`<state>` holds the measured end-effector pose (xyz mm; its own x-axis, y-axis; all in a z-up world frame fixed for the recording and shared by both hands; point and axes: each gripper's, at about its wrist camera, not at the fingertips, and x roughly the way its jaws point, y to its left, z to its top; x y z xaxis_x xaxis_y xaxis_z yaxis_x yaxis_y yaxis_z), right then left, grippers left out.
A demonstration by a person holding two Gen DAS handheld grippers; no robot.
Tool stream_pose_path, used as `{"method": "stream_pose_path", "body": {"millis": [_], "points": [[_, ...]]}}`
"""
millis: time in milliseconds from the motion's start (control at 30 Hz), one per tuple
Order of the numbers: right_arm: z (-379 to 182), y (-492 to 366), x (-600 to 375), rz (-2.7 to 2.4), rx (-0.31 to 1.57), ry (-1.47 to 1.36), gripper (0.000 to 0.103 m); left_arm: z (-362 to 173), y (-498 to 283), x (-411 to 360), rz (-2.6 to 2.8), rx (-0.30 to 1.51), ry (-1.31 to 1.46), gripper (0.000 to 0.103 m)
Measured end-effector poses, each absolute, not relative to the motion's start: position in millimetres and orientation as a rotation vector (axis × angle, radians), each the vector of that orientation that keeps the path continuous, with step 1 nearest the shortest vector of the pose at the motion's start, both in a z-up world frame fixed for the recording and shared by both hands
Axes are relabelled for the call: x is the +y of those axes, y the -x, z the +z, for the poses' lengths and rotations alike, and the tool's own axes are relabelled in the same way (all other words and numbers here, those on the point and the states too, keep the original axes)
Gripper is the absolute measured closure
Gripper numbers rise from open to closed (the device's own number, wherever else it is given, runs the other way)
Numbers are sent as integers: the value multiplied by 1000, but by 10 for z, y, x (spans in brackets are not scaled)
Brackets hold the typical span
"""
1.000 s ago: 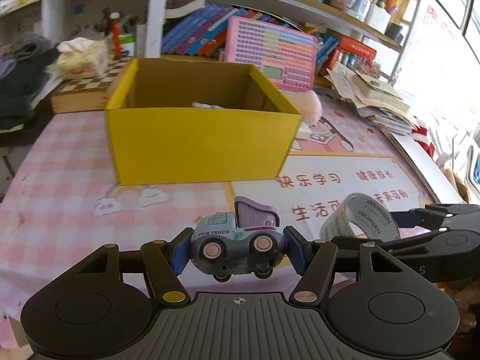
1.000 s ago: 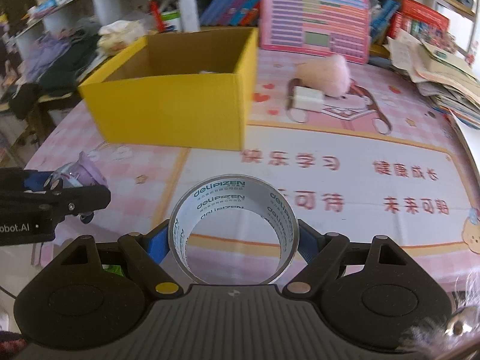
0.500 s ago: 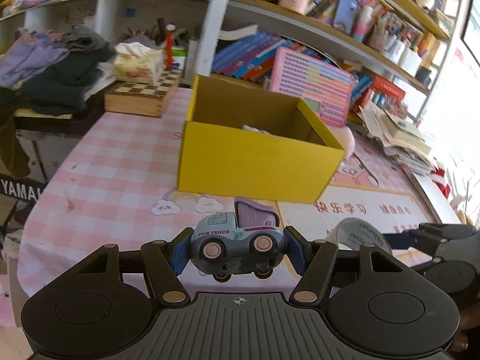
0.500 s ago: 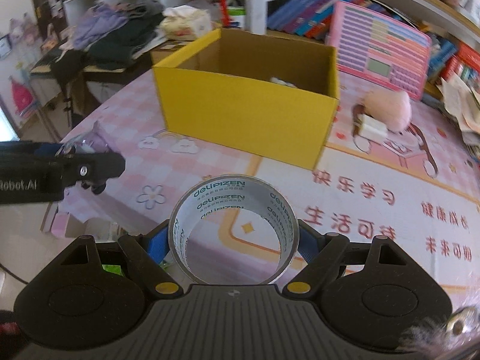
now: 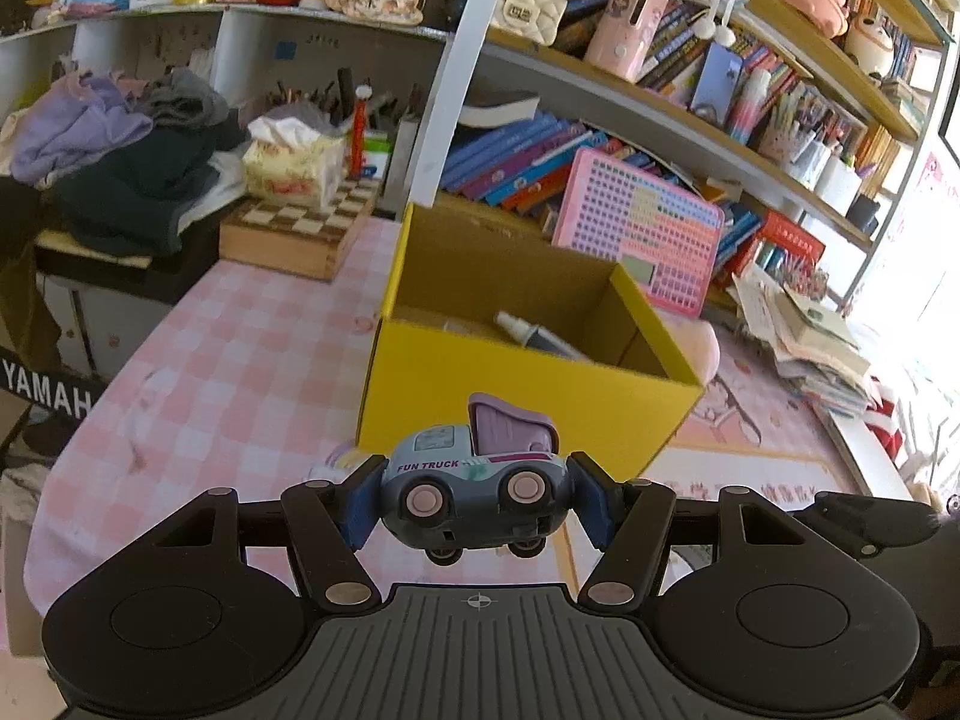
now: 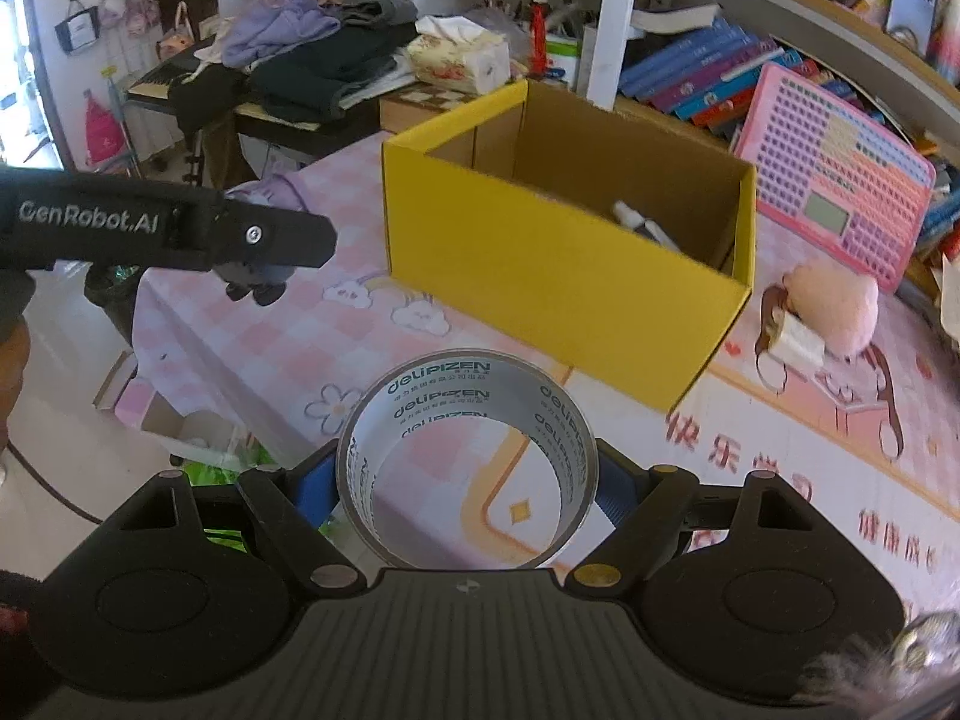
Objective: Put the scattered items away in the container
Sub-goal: 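Carry the tape roll and toy truck toward the yellow box with both tools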
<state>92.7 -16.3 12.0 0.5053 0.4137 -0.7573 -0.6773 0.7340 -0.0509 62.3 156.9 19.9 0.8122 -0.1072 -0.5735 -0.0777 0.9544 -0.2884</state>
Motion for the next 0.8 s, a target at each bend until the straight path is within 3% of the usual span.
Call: {"method": "stream_pose_path", "body": {"millis": [533, 800], "points": [[803, -2198, -264, 659, 601, 300, 21, 546, -1535, 1498, -1, 527, 194, 39], [748, -3049, 43, 692, 597, 395, 21, 411, -2231, 1402, 3, 582, 71, 39]]}}
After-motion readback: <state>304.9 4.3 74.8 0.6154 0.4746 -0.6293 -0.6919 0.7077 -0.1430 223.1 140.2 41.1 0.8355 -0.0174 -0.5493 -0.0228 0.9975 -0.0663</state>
